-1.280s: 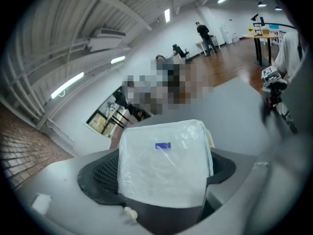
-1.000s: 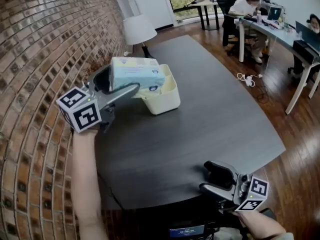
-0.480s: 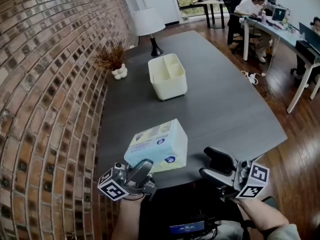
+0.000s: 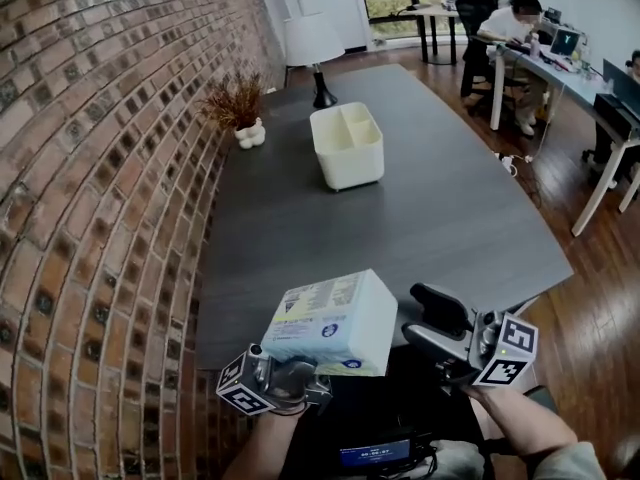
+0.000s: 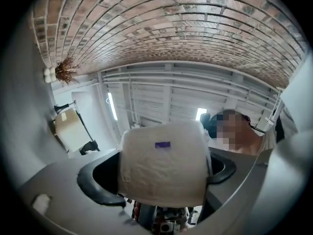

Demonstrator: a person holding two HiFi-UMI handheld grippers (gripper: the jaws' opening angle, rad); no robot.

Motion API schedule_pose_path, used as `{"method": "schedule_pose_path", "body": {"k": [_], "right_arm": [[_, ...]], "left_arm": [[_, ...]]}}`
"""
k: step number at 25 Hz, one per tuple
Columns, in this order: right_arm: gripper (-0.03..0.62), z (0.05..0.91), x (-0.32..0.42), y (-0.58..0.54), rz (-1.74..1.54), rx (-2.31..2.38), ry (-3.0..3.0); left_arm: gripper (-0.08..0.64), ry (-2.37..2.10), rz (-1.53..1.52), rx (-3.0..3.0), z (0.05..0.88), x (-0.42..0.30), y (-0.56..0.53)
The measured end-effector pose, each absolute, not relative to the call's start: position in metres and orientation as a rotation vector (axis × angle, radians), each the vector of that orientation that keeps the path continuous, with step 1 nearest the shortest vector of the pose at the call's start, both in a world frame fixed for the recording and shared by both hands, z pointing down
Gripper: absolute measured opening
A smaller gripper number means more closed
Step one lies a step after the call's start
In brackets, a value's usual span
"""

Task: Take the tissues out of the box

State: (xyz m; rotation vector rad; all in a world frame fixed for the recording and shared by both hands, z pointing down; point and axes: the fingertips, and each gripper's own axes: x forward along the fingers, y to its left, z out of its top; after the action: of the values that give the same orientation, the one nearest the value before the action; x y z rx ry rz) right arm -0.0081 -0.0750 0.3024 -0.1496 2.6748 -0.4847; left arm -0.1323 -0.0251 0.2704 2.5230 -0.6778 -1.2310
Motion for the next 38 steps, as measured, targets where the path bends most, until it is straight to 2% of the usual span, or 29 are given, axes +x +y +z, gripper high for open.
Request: {"method": "schedule_pose_path", "body": {"k": [38], "right_arm": [[0.282, 0.301, -0.017, -0.056, -0.383, -0.105, 2.75]], "left_arm": [[0.488, -0.644, -1.253, 2.425, 0.288, -0.136, -0.014]]}}
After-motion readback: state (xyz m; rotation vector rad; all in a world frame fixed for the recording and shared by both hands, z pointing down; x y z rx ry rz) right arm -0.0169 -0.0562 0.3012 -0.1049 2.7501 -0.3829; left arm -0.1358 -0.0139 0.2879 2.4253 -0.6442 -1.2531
